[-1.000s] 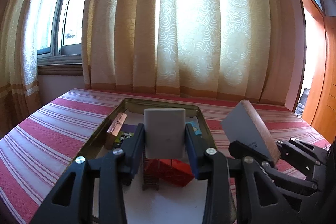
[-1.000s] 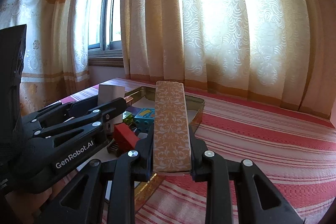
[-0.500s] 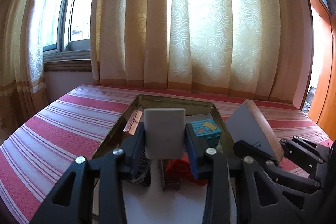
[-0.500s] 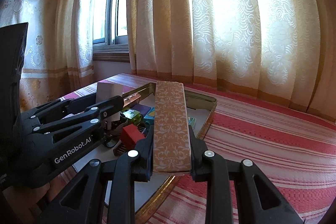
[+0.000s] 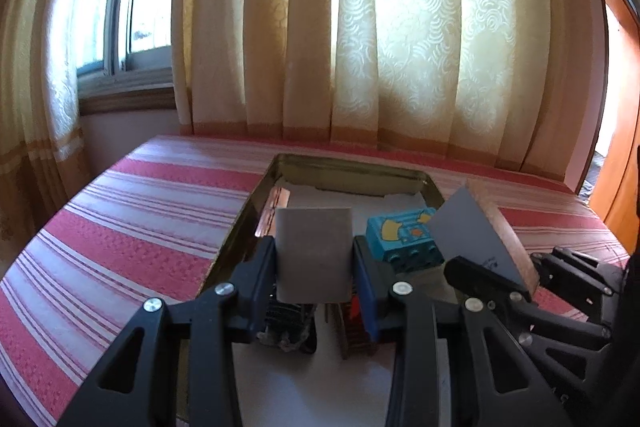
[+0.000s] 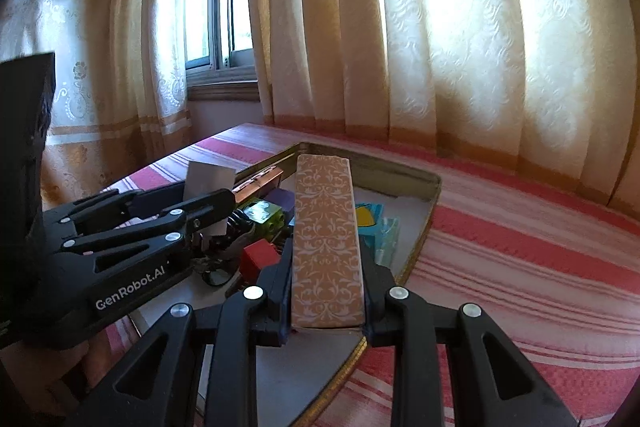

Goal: Organize rigid objects
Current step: 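Carry the patterned block and white charger over the tin tray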

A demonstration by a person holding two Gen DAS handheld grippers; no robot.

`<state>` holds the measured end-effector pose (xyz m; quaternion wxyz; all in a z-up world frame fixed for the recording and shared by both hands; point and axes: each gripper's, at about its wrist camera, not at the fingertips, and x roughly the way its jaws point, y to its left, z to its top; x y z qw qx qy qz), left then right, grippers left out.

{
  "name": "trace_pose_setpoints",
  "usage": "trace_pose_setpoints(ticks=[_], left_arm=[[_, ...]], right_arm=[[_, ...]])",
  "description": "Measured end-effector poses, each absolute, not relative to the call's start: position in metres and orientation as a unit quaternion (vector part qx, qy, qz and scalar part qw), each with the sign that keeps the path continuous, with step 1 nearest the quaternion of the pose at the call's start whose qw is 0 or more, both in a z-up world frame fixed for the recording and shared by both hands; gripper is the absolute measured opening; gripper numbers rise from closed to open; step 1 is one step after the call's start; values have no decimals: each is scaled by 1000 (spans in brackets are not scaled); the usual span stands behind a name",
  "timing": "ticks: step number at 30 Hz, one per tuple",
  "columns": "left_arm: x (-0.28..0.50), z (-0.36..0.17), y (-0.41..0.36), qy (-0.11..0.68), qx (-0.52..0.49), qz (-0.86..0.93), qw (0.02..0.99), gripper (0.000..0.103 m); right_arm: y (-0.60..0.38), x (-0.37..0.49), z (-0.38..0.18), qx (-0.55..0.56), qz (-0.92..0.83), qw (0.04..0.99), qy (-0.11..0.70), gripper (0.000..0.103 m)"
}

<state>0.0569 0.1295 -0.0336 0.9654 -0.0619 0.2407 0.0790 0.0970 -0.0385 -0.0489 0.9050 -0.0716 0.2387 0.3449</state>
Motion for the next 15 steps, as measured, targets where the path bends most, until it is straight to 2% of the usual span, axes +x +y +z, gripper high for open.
trace_pose_setpoints(ticks=[15], left_arm=[[78, -30, 129, 287, -48, 71, 954, 37]], right_arm=[[-21, 109, -38, -101, 342, 889, 288, 28]])
